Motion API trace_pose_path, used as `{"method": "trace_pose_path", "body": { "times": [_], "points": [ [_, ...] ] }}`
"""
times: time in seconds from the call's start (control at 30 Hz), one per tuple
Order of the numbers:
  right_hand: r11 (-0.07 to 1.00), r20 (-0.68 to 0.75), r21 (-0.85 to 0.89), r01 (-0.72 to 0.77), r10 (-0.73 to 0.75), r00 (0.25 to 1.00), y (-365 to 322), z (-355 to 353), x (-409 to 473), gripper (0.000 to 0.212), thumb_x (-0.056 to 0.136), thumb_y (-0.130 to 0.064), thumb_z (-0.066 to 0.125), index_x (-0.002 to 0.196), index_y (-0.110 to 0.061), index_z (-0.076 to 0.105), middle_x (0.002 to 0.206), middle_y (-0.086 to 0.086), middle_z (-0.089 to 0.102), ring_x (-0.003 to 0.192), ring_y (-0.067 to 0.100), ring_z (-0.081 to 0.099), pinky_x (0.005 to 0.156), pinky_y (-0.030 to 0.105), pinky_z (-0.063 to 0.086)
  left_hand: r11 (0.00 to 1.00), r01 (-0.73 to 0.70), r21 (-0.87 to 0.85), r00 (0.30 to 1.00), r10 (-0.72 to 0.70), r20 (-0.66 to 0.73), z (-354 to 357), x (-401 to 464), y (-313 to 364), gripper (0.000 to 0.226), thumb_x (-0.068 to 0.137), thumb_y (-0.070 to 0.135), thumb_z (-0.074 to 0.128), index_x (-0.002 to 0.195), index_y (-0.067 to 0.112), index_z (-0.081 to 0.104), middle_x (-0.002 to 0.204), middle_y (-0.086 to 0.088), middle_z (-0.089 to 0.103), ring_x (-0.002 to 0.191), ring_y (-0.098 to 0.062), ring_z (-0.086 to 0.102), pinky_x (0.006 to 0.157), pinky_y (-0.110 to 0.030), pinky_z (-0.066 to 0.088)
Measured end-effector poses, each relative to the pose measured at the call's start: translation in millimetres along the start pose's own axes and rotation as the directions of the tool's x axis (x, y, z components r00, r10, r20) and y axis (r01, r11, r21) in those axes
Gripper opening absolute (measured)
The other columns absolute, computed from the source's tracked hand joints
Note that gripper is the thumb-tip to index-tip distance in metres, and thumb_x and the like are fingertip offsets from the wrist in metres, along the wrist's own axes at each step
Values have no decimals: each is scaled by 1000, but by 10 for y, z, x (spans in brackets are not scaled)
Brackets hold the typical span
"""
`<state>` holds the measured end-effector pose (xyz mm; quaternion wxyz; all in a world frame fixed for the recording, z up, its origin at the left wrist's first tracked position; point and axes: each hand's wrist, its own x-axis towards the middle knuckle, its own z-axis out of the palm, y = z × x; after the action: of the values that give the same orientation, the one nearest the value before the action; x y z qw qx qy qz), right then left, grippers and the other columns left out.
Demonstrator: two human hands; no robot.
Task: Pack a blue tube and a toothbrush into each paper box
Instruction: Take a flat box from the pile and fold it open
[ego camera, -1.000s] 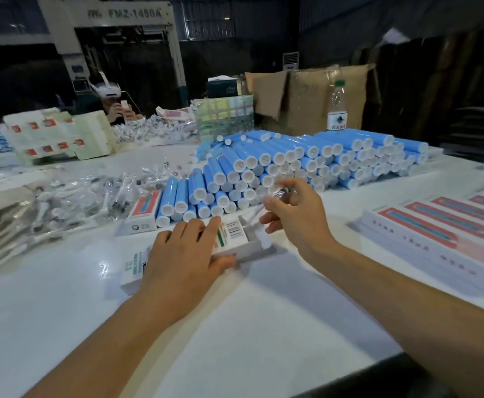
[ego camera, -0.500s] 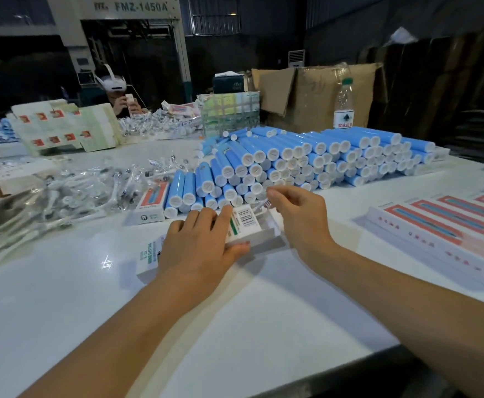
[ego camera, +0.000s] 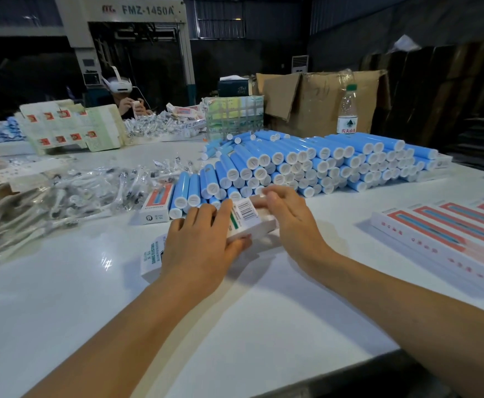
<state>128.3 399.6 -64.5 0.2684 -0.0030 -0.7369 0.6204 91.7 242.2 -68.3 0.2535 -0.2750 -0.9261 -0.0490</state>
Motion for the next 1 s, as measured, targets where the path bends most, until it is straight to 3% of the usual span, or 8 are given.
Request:
{"method": "trace_pose_path", "body": {
  "times": [0.07,0.13,0.27,0.37,0.57,0.73,0.9,1.0],
  "points": [
    [987,-89,-112,118,-128,988,-23,-41,-16,15,95,-24,53,87,-31,64,108,-6,53,105,6,50,86,17,38,1000,7,17,1000,-7,0,-1,-6,-12,81,79,67,10,147,24,21,131,1,42,119,-20,38,94,-35,32],
    [956,-124,-197,217,-244,962,-35,-80,-52,4,88,-22,61,88,-26,61,95,-8,53,88,2,50,76,16,36,999,36,35,999,-36,5,6,5,-37,79,80,66,12,147,24,20,133,1,41,121,-21,37,94,-35,31],
    [840,33,-400,367,-387,922,29,-29,-118,7,82,-15,68,87,-14,63,78,-8,54,71,3,49,65,14,39,993,108,57,994,-109,16,11,44,-90,74,85,66,17,147,26,15,138,-1,36,125,-22,34,97,-36,30],
    [820,61,-444,361,-374,925,69,23,-115,2,84,-10,69,84,-11,69,75,-11,57,70,-2,51,66,9,38,991,118,67,993,-119,14,-5,28,-84,77,81,65,10,147,25,14,139,-1,35,126,-23,33,97,-37,29],
    [875,15,-389,289,-308,951,59,15,-118,9,85,-7,67,91,-10,74,80,-3,64,74,3,54,68,10,38,993,111,48,993,-112,20,25,34,-79,69,90,64,22,147,26,13,137,-1,36,124,-22,33,96,-36,29],
    [841,81,-452,298,-294,952,40,45,-147,13,87,-13,65,94,-16,75,73,-24,56,75,-6,48,67,9,33,994,69,91,998,-68,-9,30,3,-43,72,87,63,16,147,24,14,134,0,39,121,-21,36,93,-34,29],
    [884,56,-423,202,-197,979,48,38,-147,10,87,-15,64,90,-16,73,72,-24,55,74,-8,49,64,10,32,994,45,97,999,-44,-14,48,-14,-30,70,90,63,22,147,24,13,134,1,39,122,-21,35,94,-35,29],
    [919,38,-358,169,-166,985,7,31,-152,21,87,-16,64,106,-23,67,76,-18,61,72,-9,50,65,11,34,994,56,89,998,-54,-28,47,0,-35,70,90,63,22,147,24,12,134,0,39,122,-21,35,94,-34,30]
  ]
}}
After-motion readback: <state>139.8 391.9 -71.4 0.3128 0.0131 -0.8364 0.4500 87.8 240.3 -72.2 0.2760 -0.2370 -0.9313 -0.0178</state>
